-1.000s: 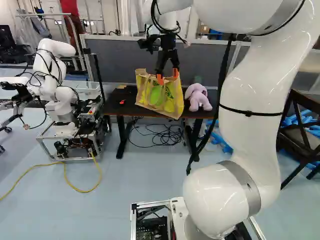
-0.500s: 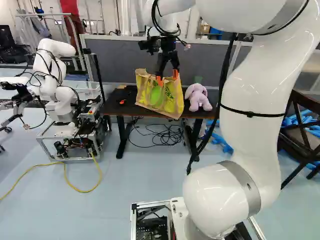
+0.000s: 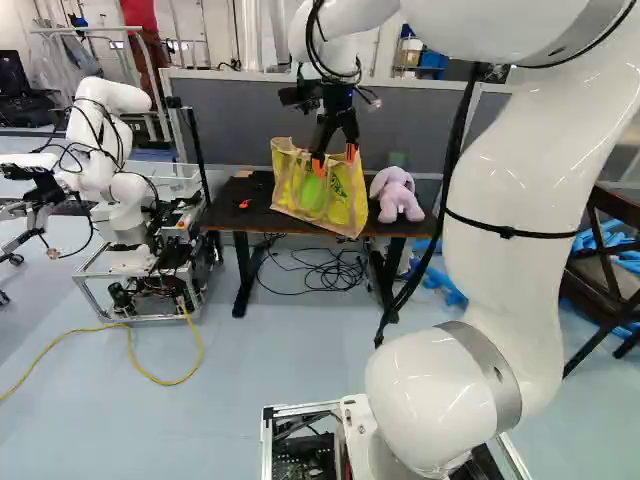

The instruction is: Pick up the bag on the ground and place it on the table

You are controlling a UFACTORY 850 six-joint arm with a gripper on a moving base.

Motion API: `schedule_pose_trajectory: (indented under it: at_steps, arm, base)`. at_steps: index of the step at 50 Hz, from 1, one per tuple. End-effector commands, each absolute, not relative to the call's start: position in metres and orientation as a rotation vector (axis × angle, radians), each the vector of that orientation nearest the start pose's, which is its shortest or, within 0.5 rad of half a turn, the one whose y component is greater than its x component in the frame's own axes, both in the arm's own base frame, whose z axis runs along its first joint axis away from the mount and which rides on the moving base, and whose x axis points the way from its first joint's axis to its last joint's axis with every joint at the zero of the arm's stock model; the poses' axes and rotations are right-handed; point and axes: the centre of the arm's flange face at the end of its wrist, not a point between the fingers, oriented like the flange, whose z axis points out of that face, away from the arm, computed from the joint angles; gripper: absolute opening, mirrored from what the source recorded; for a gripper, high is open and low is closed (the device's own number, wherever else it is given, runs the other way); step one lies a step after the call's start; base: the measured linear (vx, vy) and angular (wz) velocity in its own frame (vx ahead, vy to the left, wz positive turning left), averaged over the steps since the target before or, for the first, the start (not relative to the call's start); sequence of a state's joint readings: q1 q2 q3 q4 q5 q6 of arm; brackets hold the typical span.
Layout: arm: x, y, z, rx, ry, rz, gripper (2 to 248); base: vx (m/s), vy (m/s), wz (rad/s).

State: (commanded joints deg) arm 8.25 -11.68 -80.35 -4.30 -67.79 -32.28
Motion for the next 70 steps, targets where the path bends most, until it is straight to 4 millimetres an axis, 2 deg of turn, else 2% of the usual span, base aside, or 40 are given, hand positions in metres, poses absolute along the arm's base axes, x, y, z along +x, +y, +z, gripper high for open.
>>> schedule_pose_trajectory:
  at_steps: [38,70]
  arm:
    - [0.51,0.057,0.586,-3.056,-0.991,-0.331,247]
    - [0.475,0.042,0.524,-3.055,-0.76,-0.728,247]
  base:
    - [0.0,0.0,0.0]
    - [0.0,0.0,0.0]
